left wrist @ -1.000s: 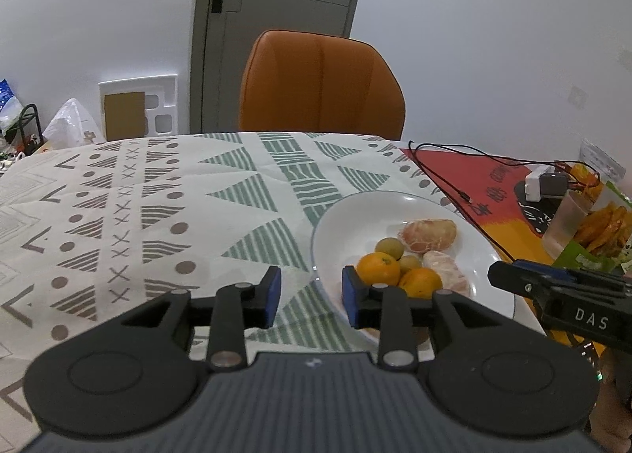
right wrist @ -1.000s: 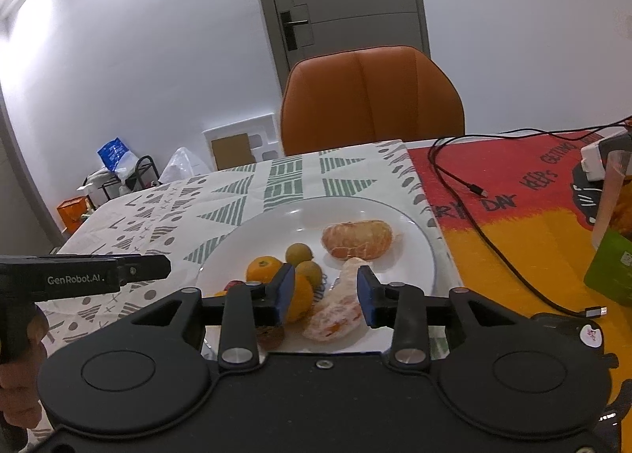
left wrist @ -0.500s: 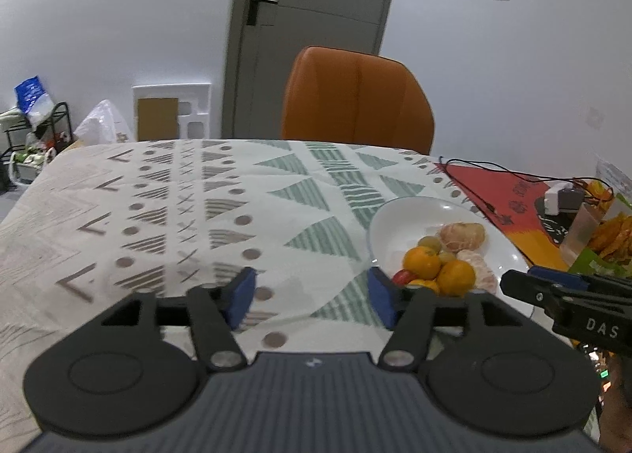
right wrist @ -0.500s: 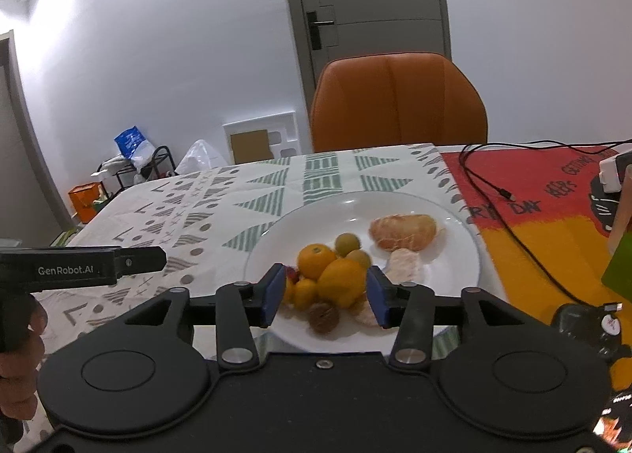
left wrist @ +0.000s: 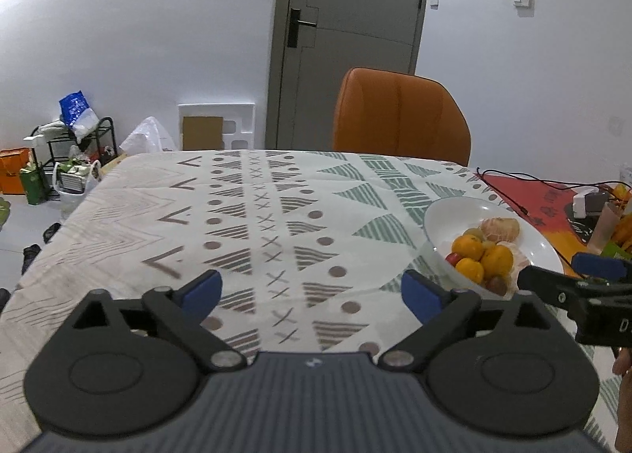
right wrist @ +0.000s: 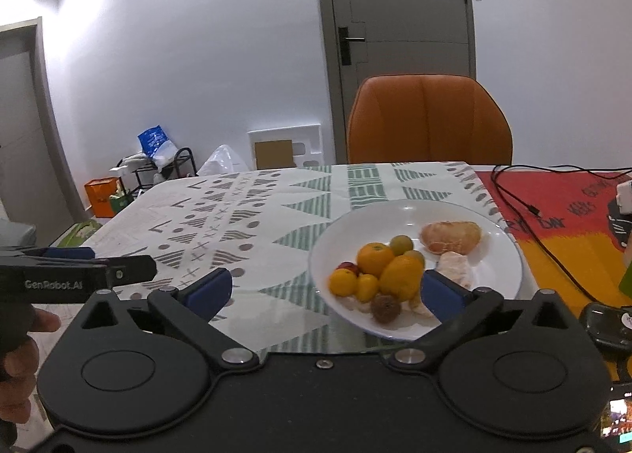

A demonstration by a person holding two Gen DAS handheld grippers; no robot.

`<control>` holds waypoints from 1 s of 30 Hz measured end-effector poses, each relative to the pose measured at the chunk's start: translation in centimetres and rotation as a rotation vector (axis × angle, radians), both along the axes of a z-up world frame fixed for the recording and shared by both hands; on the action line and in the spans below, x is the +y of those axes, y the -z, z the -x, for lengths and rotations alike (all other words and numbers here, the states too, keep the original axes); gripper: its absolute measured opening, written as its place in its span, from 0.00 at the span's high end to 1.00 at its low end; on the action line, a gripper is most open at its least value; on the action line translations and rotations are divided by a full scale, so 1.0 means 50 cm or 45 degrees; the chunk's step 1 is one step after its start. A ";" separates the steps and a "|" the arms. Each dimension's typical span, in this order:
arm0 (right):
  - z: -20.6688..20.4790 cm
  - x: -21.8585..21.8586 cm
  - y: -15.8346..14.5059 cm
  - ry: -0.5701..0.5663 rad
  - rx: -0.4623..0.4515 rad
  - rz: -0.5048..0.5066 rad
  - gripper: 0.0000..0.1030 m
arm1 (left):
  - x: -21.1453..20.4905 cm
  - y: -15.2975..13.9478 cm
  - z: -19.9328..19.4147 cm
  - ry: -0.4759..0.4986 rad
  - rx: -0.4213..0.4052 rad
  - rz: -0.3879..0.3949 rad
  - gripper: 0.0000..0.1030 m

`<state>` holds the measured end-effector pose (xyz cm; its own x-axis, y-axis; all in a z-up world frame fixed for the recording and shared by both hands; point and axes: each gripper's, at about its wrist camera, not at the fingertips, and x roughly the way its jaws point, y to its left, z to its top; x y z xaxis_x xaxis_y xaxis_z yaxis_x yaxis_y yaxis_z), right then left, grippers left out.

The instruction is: Organize fruits

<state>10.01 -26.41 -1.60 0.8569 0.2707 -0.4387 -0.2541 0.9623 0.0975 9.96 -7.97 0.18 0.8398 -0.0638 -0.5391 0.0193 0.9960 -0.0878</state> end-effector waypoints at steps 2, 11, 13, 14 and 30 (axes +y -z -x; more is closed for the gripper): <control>0.010 0.009 -0.003 -0.008 0.000 -0.006 0.00 | 0.012 -0.003 0.015 -0.015 -0.004 -0.008 0.03; 0.054 0.046 -0.028 0.012 -0.008 0.016 0.00 | 0.047 -0.032 0.065 -0.015 -0.015 -0.014 0.00; 0.066 0.054 -0.035 0.006 -0.015 0.022 0.00 | 0.055 -0.038 0.078 -0.016 -0.019 -0.012 0.00; 0.072 0.058 -0.039 0.004 -0.020 0.026 0.00 | 0.059 -0.041 0.084 -0.017 -0.020 -0.011 0.00; 0.170 0.076 -0.067 -0.035 -0.087 -0.015 0.00 | 0.095 -0.070 0.177 -0.039 -0.038 -0.031 0.00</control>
<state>1.49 -22.61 1.76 0.8770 0.2993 -0.3760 -0.2868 0.9537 0.0903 1.12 -3.21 3.66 0.8569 -0.0253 -0.5149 -0.0087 0.9979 -0.0634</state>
